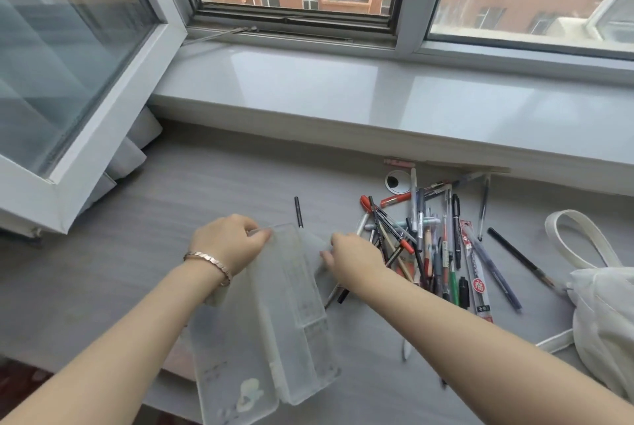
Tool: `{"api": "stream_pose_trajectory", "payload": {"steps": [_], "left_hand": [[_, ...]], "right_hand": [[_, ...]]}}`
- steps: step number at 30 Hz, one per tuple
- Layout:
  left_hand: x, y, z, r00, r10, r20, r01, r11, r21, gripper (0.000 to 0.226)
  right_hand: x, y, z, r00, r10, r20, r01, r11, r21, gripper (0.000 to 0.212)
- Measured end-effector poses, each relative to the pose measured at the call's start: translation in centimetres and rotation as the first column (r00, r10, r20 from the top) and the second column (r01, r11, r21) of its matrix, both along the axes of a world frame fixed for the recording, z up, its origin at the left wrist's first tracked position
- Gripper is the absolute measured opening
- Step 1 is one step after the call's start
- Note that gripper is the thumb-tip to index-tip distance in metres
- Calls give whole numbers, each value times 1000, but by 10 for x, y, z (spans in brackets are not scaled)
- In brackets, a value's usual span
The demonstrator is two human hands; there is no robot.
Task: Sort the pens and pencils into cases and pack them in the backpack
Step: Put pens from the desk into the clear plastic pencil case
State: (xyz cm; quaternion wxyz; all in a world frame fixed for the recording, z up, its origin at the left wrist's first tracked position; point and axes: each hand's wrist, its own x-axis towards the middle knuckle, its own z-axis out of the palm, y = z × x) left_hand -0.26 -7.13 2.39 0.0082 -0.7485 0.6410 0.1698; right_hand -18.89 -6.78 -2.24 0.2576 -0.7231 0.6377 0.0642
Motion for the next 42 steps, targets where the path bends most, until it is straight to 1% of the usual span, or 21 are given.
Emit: {"api": "stream_pose_trajectory", "payload": {"steps": [3,6,8,13,15,17,19,21,23,26,29,31,33,34,36,37,38,39,40,41,42], "left_hand": [[-2,-5,-7,999,-6,-42,6,1000,-4,38],[-1,-10,-8,996,6,-91,-6,1000,-8,42],[0,-11,-7,992,23,-122,-24,1000,-1,41],[-5,-11,-7,986,34,-164,-27,999,45,38],[-5,-12,-8,978,59,-202,-47,997,62,36],[-3,-13,-8,963,106,-246,-91,993,74,35],[2,-14,-10,926,193,-325,-171,981,94,41],[4,-14,-13,849,281,-447,-256,960,116,45],[-1,-12,-15,763,342,-549,-318,937,142,40],[-15,-8,-17,646,392,-655,-358,913,193,37],[-31,-1,-21,614,408,-675,-343,909,238,40],[-42,5,-19,591,429,-683,-346,900,266,40],[-52,11,-16,575,442,-688,-362,892,271,39],[-57,14,-14,569,456,-685,-376,885,277,38],[-68,20,-11,522,499,-692,-422,856,298,32],[-76,25,-12,489,514,-705,-431,845,316,27],[-84,31,-14,472,520,-712,-431,841,328,21],[-93,38,-14,495,527,-691,-424,841,337,16],[-100,46,-15,508,537,-674,-414,838,355,13],[-104,53,-18,483,554,-677,-398,829,394,12],[-109,59,-18,415,590,-692,-365,805,467,10]], "right_hand": [[17,-18,-6,994,-104,-22,105,994,22,29],[18,-26,-8,994,-111,-18,111,993,49,27],[13,-28,-12,992,-127,-5,127,989,72,23],[-2,-32,-25,960,-273,53,269,960,82,20],[-8,-31,-23,929,-344,138,336,939,79,22],[-18,-30,-10,859,-405,312,405,912,70,19],[-34,-25,13,785,-346,514,412,911,-15,15],[-53,-6,42,750,-221,624,345,935,-83,14],[-68,23,60,776,-98,623,231,963,-136,16],[-84,60,56,863,51,503,127,941,-313,9],[-95,72,40,871,27,490,184,907,-378,9],[-101,77,39,835,-40,548,295,874,-385,11],[-106,81,43,738,-191,647,485,817,-313,20],[-108,84,48,643,-301,704,606,761,-229,28],[-116,86,49,341,-555,759,788,609,92,44],[-120,86,50,186,-656,732,778,553,298,53],[-124,87,48,56,-711,701,711,521,472,61],[-129,88,46,-57,-739,671,616,503,606,62],[-135,87,44,-143,-747,649,540,491,683,52],[-141,86,44,-191,-734,652,510,493,705,35],[-149,84,44,-159,-712,684,543,516,663,21]]}}
